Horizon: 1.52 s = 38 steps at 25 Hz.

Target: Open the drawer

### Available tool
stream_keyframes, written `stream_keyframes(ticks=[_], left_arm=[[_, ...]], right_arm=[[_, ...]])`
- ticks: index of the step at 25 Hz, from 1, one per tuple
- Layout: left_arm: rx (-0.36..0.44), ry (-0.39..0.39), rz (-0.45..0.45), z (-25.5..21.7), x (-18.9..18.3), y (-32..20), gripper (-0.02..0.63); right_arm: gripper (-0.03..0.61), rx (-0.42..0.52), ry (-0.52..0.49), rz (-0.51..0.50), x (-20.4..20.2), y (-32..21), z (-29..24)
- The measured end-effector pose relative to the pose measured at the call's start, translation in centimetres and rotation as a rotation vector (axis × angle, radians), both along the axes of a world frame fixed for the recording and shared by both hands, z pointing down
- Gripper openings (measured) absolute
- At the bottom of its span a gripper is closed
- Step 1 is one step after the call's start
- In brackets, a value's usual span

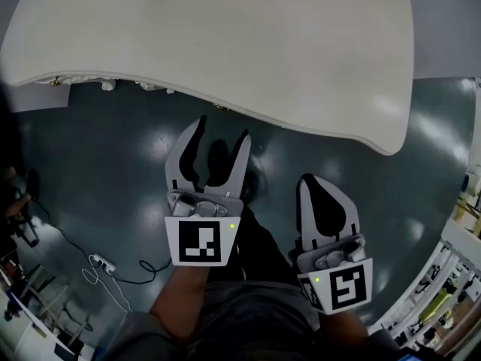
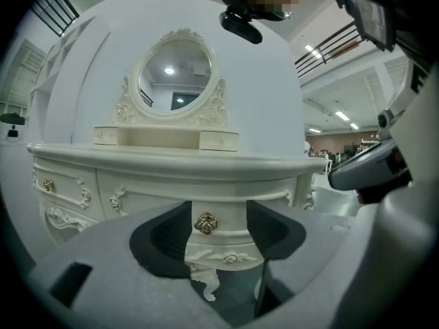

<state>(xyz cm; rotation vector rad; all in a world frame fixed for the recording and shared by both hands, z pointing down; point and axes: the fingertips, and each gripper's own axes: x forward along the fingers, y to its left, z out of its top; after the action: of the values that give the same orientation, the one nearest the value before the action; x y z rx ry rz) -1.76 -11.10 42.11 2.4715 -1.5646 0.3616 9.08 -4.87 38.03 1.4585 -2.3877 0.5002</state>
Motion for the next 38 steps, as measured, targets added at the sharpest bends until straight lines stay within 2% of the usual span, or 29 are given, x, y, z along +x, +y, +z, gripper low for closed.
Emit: stream_keyframes(ticks=[14, 21, 28, 29, 30, 34, 38], left_arm=[[0.0, -0.023, -0.006, 2.2, 0.4, -3.0, 0.261], [-0.006, -0.007, -0.028, 3.1, 0.5, -3.6, 0.222], [0.013, -0.05, -0.025, 3.6, 0.3, -3.7, 0.202], [0.014, -0.057, -0.026, 3.7, 0.1, -3.7, 0.194], [0.016, -0.067, -0.024, 3.8, -0.1, -3.7, 0.151], [0.017, -0.13, 0.004, 3.9, 0.0, -3.6, 0.15], [0.027, -0.14, 0.001, 3.8, 0.3, -4.0, 0.156]], right_arm=[[0.015, -0.039, 0.001, 0.035, 1.9, -0.1, 1.4], [0.014, -0.048, 0.009, 0.051, 2.6, -0.4, 1.8], [0.014, -0.055, 0.017, 0.068, 3.1, -0.5, 2.3], [0.014, -0.054, 0.016, 0.068, 3.1, -0.5, 2.3], [0.014, -0.053, 0.016, 0.067, 3.0, -0.5, 2.2], [0.014, -0.059, 0.014, 0.064, 3.1, -0.2, 2.3], [0.014, -0.063, 0.018, 0.057, 2.9, 0.1, 2.3]])
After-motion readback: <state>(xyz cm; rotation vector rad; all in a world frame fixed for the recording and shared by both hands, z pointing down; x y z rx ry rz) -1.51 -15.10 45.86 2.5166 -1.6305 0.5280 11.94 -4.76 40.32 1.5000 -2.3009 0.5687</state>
